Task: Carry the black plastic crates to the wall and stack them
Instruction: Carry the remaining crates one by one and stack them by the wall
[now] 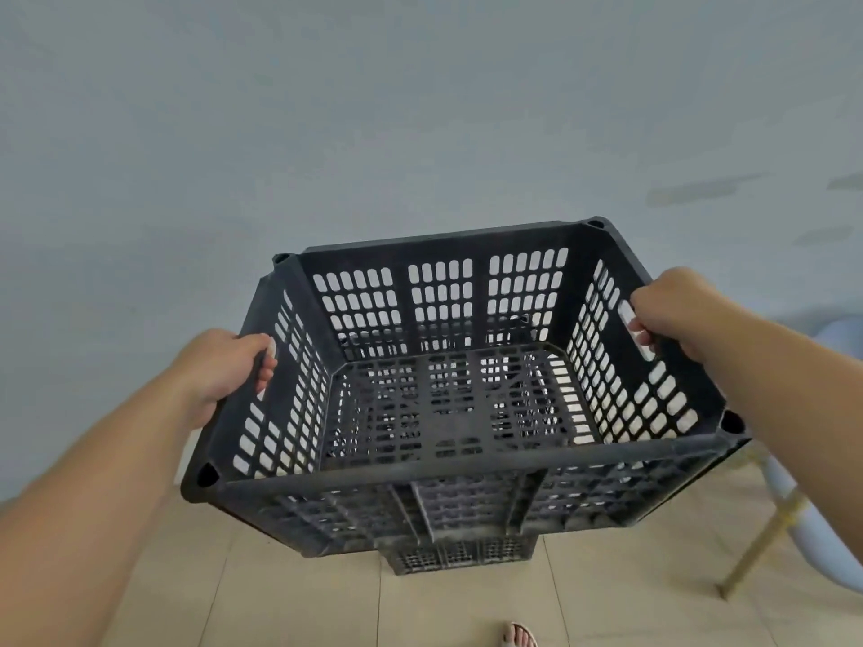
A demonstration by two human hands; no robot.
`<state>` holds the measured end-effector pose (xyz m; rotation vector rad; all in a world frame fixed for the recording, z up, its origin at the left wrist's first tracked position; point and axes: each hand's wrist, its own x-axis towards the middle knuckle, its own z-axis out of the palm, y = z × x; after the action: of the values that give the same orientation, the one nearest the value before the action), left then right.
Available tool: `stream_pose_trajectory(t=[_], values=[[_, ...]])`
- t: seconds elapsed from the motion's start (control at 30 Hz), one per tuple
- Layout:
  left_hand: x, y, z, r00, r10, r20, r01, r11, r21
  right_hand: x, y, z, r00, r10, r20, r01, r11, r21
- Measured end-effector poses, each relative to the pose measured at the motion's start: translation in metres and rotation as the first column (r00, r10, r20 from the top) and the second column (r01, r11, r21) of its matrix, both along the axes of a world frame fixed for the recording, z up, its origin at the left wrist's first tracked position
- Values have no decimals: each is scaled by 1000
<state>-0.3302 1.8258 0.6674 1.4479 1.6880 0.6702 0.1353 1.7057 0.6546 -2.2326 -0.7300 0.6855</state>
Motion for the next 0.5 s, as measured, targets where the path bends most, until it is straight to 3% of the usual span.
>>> stream_pose_trajectory(t=[0.5], values=[[39,132,-18,997,48,-64,-49,999,-14,22,132,-4,994,27,108,-22,998,-53]])
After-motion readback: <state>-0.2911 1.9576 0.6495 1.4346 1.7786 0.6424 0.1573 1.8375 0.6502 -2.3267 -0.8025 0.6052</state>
